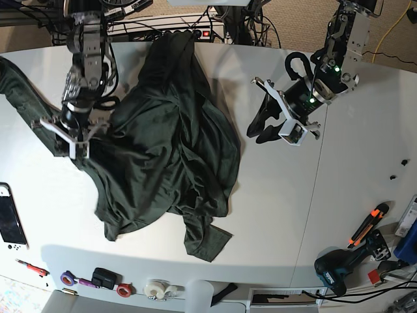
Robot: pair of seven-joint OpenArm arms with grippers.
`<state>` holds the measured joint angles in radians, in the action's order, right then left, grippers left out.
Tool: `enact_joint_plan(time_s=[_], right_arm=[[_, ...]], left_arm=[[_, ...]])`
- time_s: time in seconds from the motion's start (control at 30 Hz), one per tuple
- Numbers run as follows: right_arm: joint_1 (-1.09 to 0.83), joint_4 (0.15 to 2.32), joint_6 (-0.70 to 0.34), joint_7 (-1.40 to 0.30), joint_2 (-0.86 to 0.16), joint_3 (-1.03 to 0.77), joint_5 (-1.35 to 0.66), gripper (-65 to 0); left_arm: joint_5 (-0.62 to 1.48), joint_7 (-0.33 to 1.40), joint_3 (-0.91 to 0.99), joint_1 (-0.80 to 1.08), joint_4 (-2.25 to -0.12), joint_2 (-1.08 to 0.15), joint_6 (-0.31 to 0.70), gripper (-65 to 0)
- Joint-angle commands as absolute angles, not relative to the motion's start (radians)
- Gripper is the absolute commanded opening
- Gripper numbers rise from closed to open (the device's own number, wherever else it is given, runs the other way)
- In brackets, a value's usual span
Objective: Layout the t-shirt on the table in an organized manner, then fold the t-shirt properly
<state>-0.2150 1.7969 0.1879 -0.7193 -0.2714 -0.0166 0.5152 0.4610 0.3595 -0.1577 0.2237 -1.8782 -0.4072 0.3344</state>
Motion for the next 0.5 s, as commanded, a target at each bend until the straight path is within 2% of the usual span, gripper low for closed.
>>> enact_joint_plan(time_s=[0.0,0.47], right_arm=[[-0.217,1.818,0.207,-0.722,-0.288,-0.022,0.550,-65.0],[-0.255,1.818,0.219,-0.938,-0.297,-0.022,0.603,-65.0]], left_arm=[[0.472,0.333,-0.154,0.215,-1.894,-0.413,0.342,-49.0],[0.472,0.337,-0.154,0.185,-1.894,-0.413,0.342,-49.0]])
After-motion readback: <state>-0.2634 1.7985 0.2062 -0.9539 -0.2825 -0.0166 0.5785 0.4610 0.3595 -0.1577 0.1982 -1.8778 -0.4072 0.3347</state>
